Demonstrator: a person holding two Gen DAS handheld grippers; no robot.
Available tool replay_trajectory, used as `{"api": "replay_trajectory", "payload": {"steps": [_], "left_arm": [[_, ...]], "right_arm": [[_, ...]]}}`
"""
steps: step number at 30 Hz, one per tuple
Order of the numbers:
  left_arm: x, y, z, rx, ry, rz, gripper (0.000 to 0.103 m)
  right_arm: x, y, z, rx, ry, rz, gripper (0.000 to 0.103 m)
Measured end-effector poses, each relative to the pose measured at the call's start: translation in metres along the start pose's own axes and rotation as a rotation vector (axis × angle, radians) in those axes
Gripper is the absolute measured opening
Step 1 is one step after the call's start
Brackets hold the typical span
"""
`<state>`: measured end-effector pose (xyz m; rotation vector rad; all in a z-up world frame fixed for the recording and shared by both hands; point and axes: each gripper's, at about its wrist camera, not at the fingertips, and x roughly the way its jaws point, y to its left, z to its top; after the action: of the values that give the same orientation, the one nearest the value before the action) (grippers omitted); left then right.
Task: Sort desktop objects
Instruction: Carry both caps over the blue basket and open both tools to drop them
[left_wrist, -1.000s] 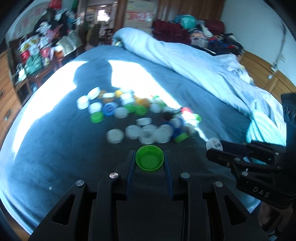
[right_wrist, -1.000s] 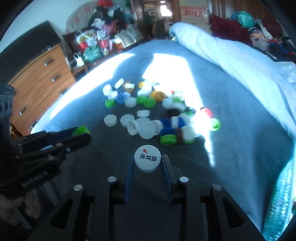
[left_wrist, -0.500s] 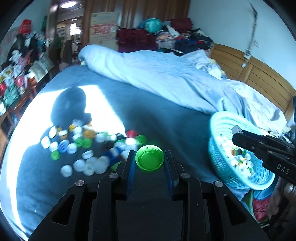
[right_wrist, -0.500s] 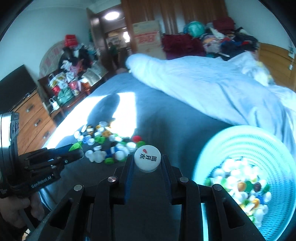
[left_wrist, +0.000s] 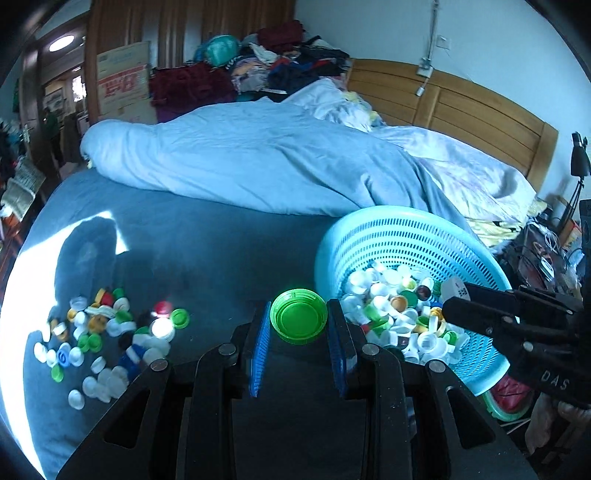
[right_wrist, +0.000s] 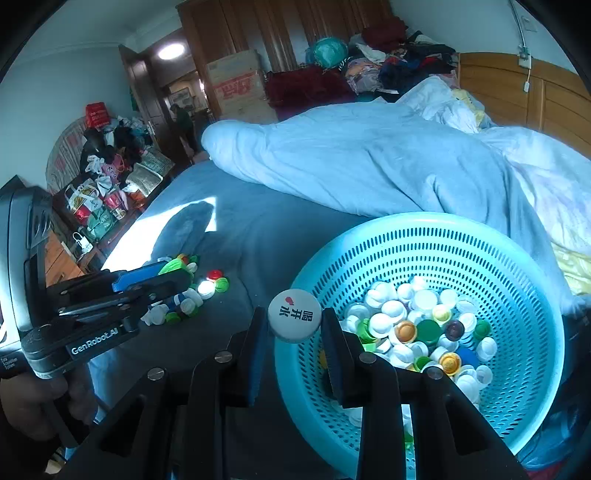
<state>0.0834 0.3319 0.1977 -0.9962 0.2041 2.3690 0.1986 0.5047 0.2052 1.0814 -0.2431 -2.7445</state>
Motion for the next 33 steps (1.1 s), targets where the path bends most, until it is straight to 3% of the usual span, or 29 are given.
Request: {"api": "replay_trajectory", "payload": {"steps": [11,21,33], "left_arm": [[0.027,-0.050,0.021,0.082,0.034,-0.084,0.025],[0.049,-0.088,0.018,0.155,0.099,-0.154,0.025],[0.056,-0.096,0.018,0.169,0.112,-0.164,0.025]], "right_arm": [[-0.007,-0.037,-0.002,0.060,-0.019,-0.045,0.032],[-0.011,-0.058,-0.015,0.110,-0.015,-0.071,0.032],[-0.008,-0.062,-0.018,0.122,-0.010,-0.072,0.032]]}}
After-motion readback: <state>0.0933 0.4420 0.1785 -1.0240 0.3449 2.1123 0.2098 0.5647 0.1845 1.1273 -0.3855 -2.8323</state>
